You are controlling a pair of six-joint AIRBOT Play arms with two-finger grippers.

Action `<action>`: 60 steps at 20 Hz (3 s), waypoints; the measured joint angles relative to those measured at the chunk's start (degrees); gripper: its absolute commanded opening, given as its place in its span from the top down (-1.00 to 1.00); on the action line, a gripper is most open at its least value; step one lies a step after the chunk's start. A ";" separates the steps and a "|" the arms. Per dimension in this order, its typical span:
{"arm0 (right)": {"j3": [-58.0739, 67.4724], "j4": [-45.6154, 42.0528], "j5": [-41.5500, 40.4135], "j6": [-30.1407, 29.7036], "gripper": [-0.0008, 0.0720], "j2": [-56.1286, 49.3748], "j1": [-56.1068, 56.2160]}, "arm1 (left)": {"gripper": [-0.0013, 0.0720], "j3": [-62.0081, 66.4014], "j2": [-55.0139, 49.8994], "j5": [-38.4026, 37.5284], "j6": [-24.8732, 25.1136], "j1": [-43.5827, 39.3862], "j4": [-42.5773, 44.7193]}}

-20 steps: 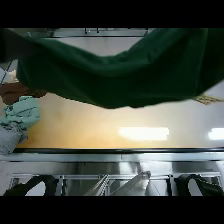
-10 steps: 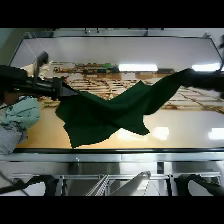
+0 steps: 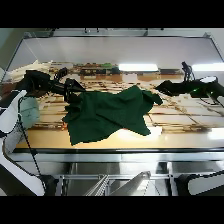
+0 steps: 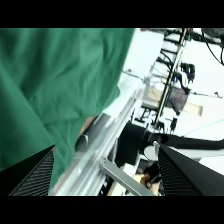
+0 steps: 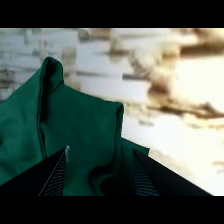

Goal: Fold the shirts.

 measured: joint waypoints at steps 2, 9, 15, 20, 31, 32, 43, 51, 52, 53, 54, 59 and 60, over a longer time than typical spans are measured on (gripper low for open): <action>1.97 -1.44 1.14 1.73 -0.28 0.20 -1.49 | -0.98 0.85 2.01 1.79 -0.52 -0.04 0.57; 3.80 -8.37 5.27 8.28 -0.28 -1.81 -4.46 | -0.98 -16.96 19.47 -0.02 -2.16 -0.11 14.99; 3.93 -10.23 9.11 9.66 -0.29 -4.83 -2.67 | -0.98 -37.62 30.99 -5.79 -4.26 -0.11 22.80; 3.93 -10.47 10.16 10.01 -0.28 -5.31 -1.90 | -0.98 -48.46 34.36 -9.84 -6.34 -0.37 27.87; 3.93 -9.90 14.99 10.01 -0.28 -5.38 -2.80 | 0.92 -43.80 21.94 -17.51 -5.44 -8.11 29.14; 3.93 -9.88 15.58 10.01 -0.29 -5.38 -3.04 | 0.92 -42.71 21.38 -17.55 -5.20 -8.37 29.11; 2.82 -9.79 24.76 11.54 -0.23 -2.05 -7.43 | -0.96 -39.76 30.47 -13.99 -3.98 -6.05 29.59; -8.33 -9.94 21.07 12.35 -0.41 7.10 -5.44 | -0.96 -48.35 39.21 -18.71 -3.21 4.81 29.97; -10.10 -9.92 19.67 11.89 -0.40 7.41 -4.31 | -0.96 -48.98 38.42 -19.58 -2.93 5.35 29.94; -11.58 -9.88 18.40 11.47 -0.40 7.63 -3.13 | -0.96 -49.46 37.38 -20.44 -2.45 5.70 29.51; -12.92 -9.79 17.05 11.21 -0.41 7.80 -1.77 | -0.96 -49.81 36.04 -21.49 -1.77 5.97 28.63; -15.80 -9.51 12.17 10.38 -0.40 8.11 4.37 | -0.95 -50.42 29.03 -23.80 3.82 6.45 18.10; -16.04 -9.51 11.74 10.38 -0.40 8.15 5.16 | -0.59 -50.47 27.56 -24.37 5.09 6.47 15.87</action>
